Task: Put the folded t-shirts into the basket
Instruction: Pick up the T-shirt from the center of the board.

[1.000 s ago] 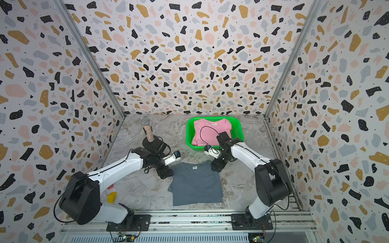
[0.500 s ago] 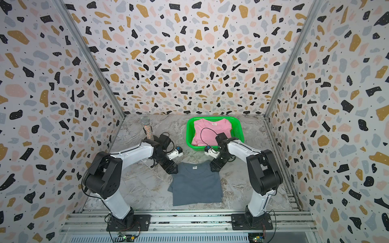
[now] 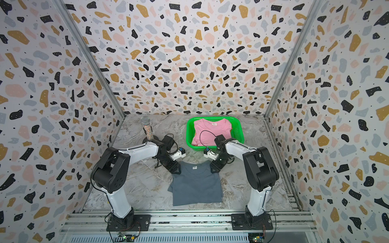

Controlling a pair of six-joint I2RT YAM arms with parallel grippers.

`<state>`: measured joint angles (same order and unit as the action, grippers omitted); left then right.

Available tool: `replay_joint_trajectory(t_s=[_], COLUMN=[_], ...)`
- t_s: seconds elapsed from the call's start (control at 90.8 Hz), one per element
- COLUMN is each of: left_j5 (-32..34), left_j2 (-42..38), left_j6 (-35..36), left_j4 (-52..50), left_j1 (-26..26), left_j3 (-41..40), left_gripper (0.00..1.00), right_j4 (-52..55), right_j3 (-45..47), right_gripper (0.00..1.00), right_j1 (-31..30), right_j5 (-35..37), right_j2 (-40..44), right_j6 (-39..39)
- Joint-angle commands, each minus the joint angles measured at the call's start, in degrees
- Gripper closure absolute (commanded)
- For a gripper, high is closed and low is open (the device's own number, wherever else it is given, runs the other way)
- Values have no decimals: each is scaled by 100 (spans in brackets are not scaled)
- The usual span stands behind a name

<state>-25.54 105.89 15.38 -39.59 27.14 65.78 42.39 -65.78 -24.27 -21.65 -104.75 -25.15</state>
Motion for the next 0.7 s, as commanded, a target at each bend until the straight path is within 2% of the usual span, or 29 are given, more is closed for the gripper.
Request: replay_joint_trajectory(t_s=[0.0, 0.187, 0.451, 0.517, 0.573, 0.694], left_j5=[-150, -184, -247, -332, -459, -844], left_j2=[214, 160, 1, -21, -65, -348], left_j6=[-96, -173, -143, -114, -45, 184], left_j4=[-77, 12, 105, 80, 13, -114], left_j1=[78, 73, 69, 55, 32, 13], left_j3=[-61, -94, -162, -128, -66, 29], left_gripper=[46, 68, 87, 94, 100, 100], right_j4=[160, -34, -440, -486, -514, -535], right_j3=[19, 83, 346, 386, 422, 497], right_gripper=[53, 72, 94, 100, 100, 100], right_j1=[-97, -130, -126, -114, -94, -28], right_j5=[-217, -428, -514, -524, -511, -471], right_j2=[-41, 71, 499, 651, 812, 1189], right_j6=[-41, 10, 54, 37, 21, -26])
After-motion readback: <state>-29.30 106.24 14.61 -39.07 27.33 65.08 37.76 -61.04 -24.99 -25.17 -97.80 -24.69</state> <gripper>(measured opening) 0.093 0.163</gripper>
